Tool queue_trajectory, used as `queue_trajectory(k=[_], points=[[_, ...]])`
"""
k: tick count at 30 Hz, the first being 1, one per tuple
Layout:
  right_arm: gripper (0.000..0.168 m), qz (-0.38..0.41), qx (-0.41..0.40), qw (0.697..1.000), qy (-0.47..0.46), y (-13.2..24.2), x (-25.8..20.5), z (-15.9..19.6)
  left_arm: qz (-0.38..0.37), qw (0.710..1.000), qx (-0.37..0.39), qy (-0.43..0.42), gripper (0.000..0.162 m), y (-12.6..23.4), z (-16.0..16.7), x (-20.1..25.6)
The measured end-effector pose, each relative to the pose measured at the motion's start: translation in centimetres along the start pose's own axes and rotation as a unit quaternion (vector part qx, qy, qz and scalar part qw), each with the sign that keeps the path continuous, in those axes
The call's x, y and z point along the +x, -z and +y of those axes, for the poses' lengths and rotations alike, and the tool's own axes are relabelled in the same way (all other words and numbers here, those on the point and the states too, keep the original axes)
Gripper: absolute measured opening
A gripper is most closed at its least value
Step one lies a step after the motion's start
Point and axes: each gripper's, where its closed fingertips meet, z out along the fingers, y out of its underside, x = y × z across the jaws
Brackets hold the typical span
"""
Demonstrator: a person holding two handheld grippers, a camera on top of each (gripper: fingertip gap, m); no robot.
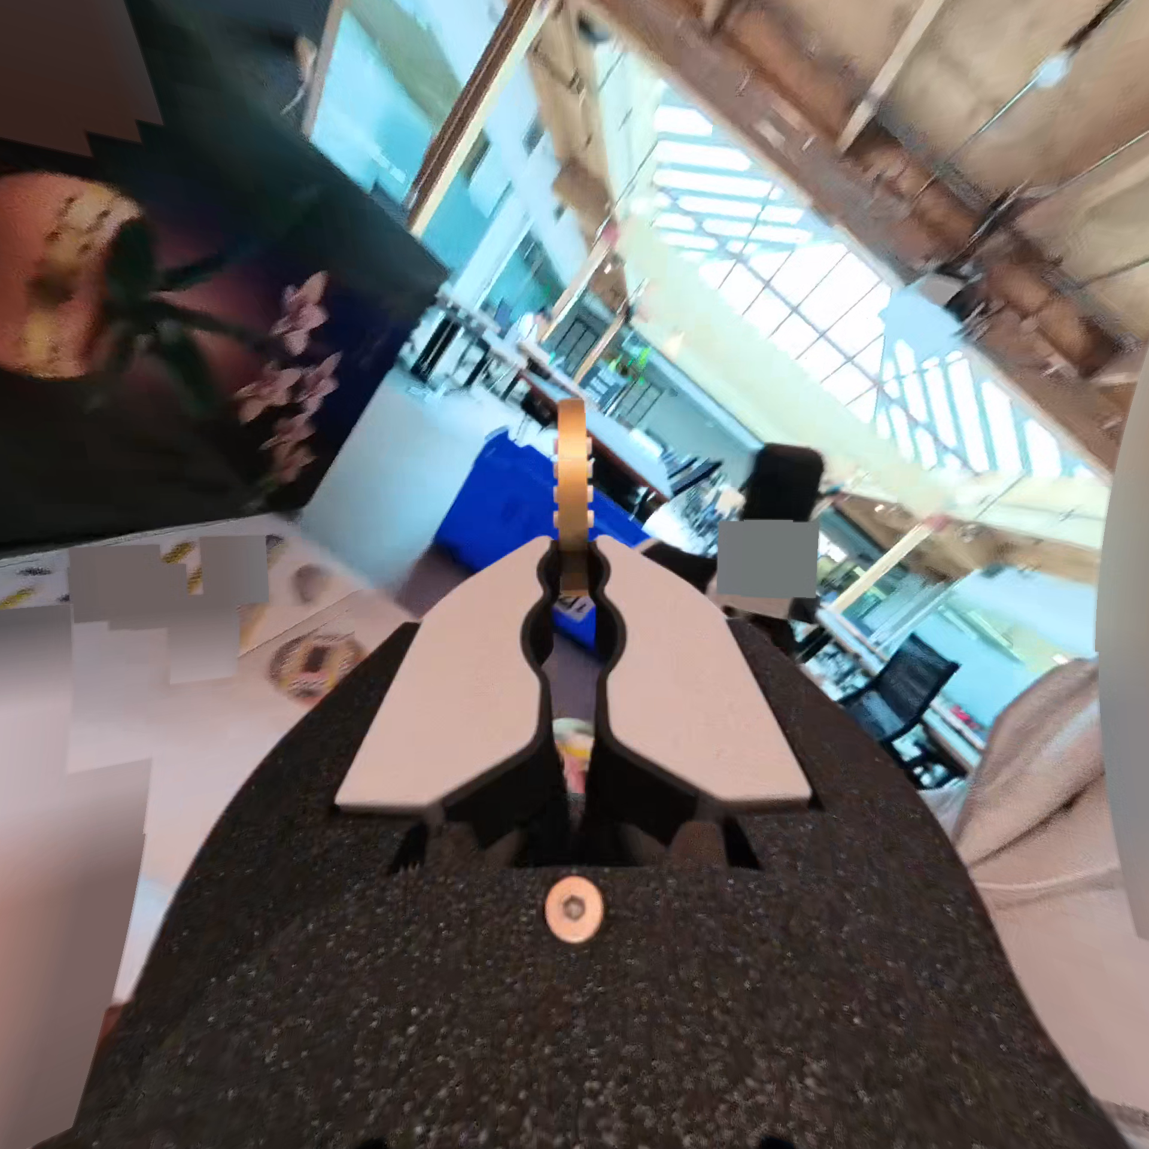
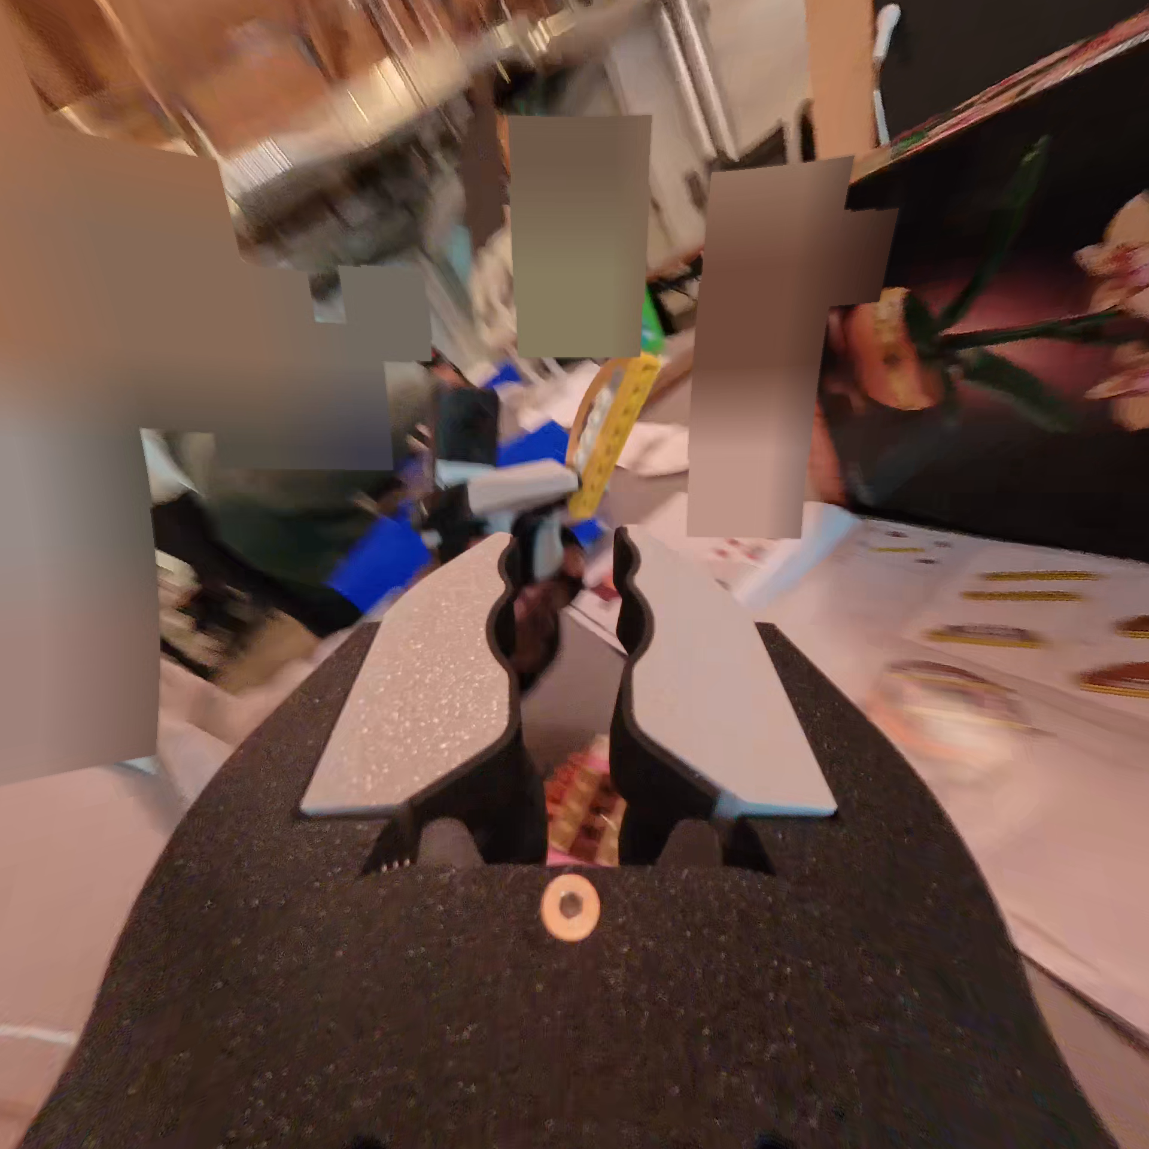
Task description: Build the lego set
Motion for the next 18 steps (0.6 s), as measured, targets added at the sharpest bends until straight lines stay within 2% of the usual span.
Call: queue_trajectory(k=[3,7,9,12,14,15,16,17,18], points=[[0.03,-0.093,0.046,0.99,-0.098,-0.7,-1.7,-1.4,0.041,0.998,0.039,0.017,0.007,-0.3,0.3,2.7],[0.028,-0.096,0.014,0.992,-0.076,-1.7,-2.7,-0.3,0.07,0.996,0.05,0.029,0.007,-0.6,1.5,4.6],[0.014,-0.103,0.014,0.992,-0.066,-1.8,-3.2,-0.2,0.084,0.995,0.046,0.031,0.007,-0.7,2.2,5.4],[0.011,-0.125,-0.014,0.991,-0.055,-1.2,-4.0,0.3,0.111,0.993,0.041,0.006,0.008,-0.2,2.8,6.7],[0.01,-0.117,-0.053,0.99,-0.054,-0.7,-3.7,0.6,0.115,0.99,0.002,-0.08,0.027,0.7,3.6,7.1],[0.01,-0.118,-0.093,0.987,-0.06,-0.2,-3.6,1.2,0.087,0.984,-0.026,-0.152,0.049,1.3,3.9,6.6],[0.01,-0.123,-0.145,0.979,-0.075,0.3,-3.7,2.1,0.041,0.966,-0.059,-0.25,0.067,1.9,4.2,5.6],[0.01,-0.126,-0.192,0.968,-0.097,0.8,-3.7,2.9,-0.003,0.928,-0.091,-0.361,0.081,2.5,4.3,4.7],[0.01,-0.13,-0.225,0.958,-0.122,1.1,-3.8,3.4,-0.032,0.879,-0.116,-0.462,0.089,3.0,4.2,4.2]])
